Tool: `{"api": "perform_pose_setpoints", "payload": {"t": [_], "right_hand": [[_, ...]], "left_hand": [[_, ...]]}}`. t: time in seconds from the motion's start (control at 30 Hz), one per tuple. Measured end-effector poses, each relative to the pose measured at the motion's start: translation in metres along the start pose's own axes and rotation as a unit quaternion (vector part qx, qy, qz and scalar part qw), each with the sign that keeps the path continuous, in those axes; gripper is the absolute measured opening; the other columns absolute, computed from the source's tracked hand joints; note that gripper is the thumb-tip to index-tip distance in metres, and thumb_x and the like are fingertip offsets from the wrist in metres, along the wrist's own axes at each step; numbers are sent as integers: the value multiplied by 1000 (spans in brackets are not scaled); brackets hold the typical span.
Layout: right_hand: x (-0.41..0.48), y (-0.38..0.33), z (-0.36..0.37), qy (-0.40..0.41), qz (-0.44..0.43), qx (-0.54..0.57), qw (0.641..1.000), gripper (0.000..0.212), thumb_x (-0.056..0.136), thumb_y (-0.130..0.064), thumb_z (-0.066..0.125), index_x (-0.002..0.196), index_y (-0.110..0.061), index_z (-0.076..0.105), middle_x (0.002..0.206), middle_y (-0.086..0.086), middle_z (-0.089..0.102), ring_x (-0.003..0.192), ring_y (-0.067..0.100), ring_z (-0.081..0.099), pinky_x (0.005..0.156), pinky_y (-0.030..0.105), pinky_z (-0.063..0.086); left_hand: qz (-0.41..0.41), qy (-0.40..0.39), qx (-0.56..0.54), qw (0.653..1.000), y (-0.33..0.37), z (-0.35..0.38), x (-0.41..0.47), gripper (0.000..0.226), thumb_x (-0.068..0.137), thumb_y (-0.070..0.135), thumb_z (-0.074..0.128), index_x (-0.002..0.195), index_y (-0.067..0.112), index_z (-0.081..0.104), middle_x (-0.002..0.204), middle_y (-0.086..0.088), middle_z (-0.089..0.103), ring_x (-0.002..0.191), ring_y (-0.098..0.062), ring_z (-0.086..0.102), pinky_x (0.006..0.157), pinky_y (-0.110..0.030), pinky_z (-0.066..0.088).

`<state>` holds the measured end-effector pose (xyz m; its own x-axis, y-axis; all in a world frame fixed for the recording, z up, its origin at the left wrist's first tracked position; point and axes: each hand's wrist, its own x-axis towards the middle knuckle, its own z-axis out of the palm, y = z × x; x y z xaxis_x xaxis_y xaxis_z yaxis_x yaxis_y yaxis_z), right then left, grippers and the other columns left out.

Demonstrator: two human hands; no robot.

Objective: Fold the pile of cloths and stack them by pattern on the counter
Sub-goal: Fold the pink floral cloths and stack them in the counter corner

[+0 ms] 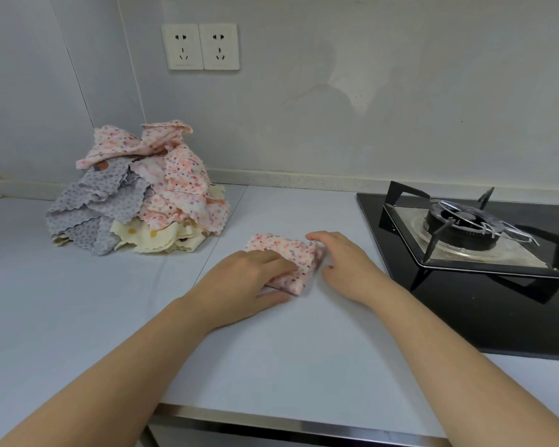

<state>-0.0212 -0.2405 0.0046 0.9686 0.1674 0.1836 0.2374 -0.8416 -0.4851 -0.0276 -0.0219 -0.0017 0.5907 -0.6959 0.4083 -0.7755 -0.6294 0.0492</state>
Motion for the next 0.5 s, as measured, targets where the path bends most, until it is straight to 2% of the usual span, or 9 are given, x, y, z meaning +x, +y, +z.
{"api": "perform_pose_setpoints", "payload": {"t": [0.1, 0.17, 0.23, 0.33, 0.4, 0.5], "right_hand": [[0, -1, 2, -1, -6, 10, 1000, 65, 81, -1, 52, 140, -27, 42, 140, 3, 43, 129, 22, 42, 108, 43, 32], [0, 0, 2, 6, -10, 21, 1000, 64, 80, -8, 58, 139, -28, 43, 139, 1, 44, 128, 20, 41, 109, 41, 32], [0, 1, 2, 2, -23, 36, 999, 63, 78, -12, 63, 136, -29, 45, 138, -4, 43, 127, 16, 39, 107, 34, 33], [0, 1, 2, 14, -40, 97, 994, 37, 79, -12, 66, 111, -28, 59, 123, -6, 53, 115, 12, 49, 90, 13, 37], [-2, -5, -1, 40, -25, 190, 981, 17, 82, -11, 66, 92, -25, 62, 113, -9, 60, 105, 9, 57, 81, 12, 40], [-3, -11, -6, 54, -7, 312, 949, 16, 85, -5, 64, 80, -20, 61, 110, -13, 65, 97, 4, 63, 77, 15, 46]], "left_hand": [[-21, 45, -4, 999, 9, 5, 2, 31, 89, 32, 38, 99, 21, 65, 89, 5, 66, 79, -22, 61, 63, -35, 50], [-106, 74, -76, 989, 10, 6, 2, 24, 89, 24, 39, 98, 21, 61, 84, 4, 64, 76, -22, 58, 63, -37, 48], [-186, 101, -185, 960, 9, 3, 3, 14, 94, 16, 45, 96, 23, 58, 80, 5, 63, 74, -17, 55, 67, -35, 45], [-247, 142, -306, 908, 7, -5, 6, 17, 92, 16, 47, 83, 27, 57, 75, 6, 61, 72, -15, 53, 63, -24, 39], [-255, 155, -362, 883, 6, -8, 8, 16, 82, 20, 43, 78, 27, 57, 74, 6, 59, 73, -12, 51, 66, -24, 37], [-247, 180, -434, 847, 5, -12, 6, 18, 75, 10, 43, 83, 19, 57, 77, 7, 61, 76, -8, 53, 71, -29, 39]]}}
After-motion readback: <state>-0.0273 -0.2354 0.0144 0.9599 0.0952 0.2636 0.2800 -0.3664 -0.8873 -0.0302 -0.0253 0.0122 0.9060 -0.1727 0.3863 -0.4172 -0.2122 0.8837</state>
